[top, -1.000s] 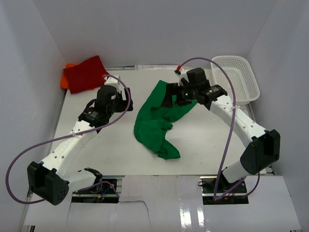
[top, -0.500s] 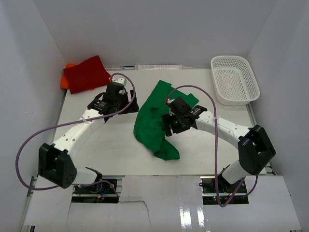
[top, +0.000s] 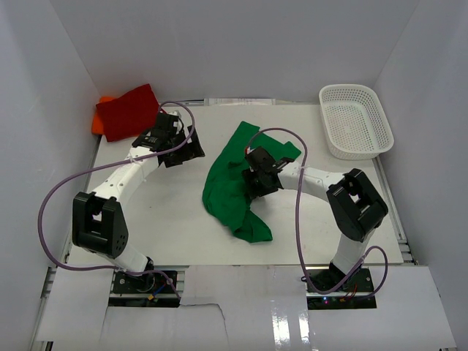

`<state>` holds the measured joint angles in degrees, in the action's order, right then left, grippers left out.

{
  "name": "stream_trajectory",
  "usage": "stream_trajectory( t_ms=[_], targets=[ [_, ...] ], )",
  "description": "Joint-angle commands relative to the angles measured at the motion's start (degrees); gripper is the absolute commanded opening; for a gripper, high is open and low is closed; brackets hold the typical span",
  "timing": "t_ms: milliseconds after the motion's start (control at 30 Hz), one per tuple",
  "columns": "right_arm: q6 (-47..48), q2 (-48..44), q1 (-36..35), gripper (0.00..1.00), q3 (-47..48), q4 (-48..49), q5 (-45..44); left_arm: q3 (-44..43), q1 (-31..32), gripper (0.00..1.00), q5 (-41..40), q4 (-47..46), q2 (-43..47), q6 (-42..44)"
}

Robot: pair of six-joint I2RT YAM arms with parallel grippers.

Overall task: Fold and stack the t-shirts
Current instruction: Move the tshirt to the center of the board, then flatten out the tshirt

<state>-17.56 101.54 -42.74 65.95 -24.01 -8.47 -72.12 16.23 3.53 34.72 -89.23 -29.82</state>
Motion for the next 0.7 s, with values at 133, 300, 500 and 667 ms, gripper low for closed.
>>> stream_trajectory(
  t_ms=[133, 300, 500, 667],
  targets=[
    [-0.81, 0.06, 1.96, 0.6, 2.07, 3.44, -3.75, -0.75, -0.14, 0.98, -1.16, 0.44, 3.1, 1.43],
    [-0.54, -0.28, 3.36, 0.59, 1.2, 4.49, -3.57, -0.39, -0.23, 0.98, -0.89, 0.35, 3.36, 1.7],
    [-0.11, 1.64, 4.16, 0.55, 0.93, 6.87, -1.03, -0.3, -0.23, 0.98, -0.98, 0.26, 3.27, 2.05],
    [-0.1, 4.54, 4.51, 0.43, 2.33, 9.42, 2.31, -0.92, -0.41, 0.98, -1.77, 0.26, 3.01, 2.75]
  ],
)
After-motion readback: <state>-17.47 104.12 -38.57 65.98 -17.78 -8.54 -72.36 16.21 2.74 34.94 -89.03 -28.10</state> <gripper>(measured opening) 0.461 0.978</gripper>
